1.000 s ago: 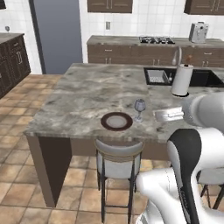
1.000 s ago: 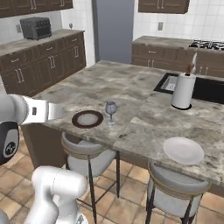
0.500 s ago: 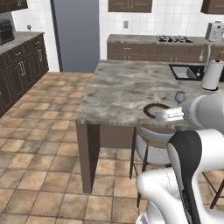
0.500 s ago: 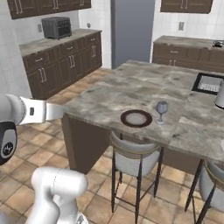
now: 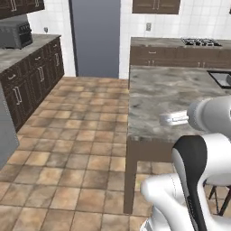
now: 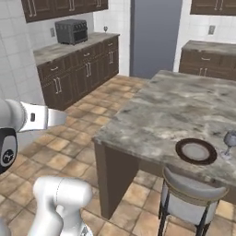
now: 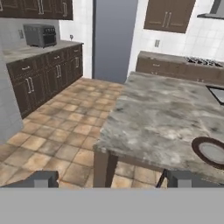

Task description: Retrieve the wine glasses from the counter and place one next to each plate.

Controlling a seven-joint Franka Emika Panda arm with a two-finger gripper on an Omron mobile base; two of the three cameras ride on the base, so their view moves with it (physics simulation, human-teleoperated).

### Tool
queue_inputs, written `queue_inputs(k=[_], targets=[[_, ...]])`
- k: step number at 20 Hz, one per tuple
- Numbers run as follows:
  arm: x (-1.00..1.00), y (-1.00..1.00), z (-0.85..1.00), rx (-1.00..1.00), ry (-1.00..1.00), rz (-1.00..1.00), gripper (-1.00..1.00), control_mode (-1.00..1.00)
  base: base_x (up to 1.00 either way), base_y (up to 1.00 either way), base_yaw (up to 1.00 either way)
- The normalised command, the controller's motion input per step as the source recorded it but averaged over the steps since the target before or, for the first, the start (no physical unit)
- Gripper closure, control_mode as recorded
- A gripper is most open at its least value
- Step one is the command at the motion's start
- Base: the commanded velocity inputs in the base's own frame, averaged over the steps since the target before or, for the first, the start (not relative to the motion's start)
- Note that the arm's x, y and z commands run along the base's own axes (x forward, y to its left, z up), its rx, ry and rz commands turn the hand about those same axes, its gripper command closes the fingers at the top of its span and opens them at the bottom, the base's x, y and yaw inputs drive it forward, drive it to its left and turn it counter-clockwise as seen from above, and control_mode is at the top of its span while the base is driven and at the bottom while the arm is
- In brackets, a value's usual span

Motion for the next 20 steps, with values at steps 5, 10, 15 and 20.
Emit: queue_inputs(k=[5,10,15,20], targets=[[0.00,0.00,0.00,0.00,0.00,0.00,-1.00,1.00,1.00,1.00,0.00],[0.00,0.00,0.00,0.00,0.00,0.00,-1.00,1.00,0.98,1.00,-0.02],[0.00,0.00,0.00,0.00,0.00,0.00,-1.00,1.00,0.83,1.00,-0.11],[0.00,0.00,0.00,0.00,0.00,0.00,-1.00,1.00,1.00,1.00,-0.18]])
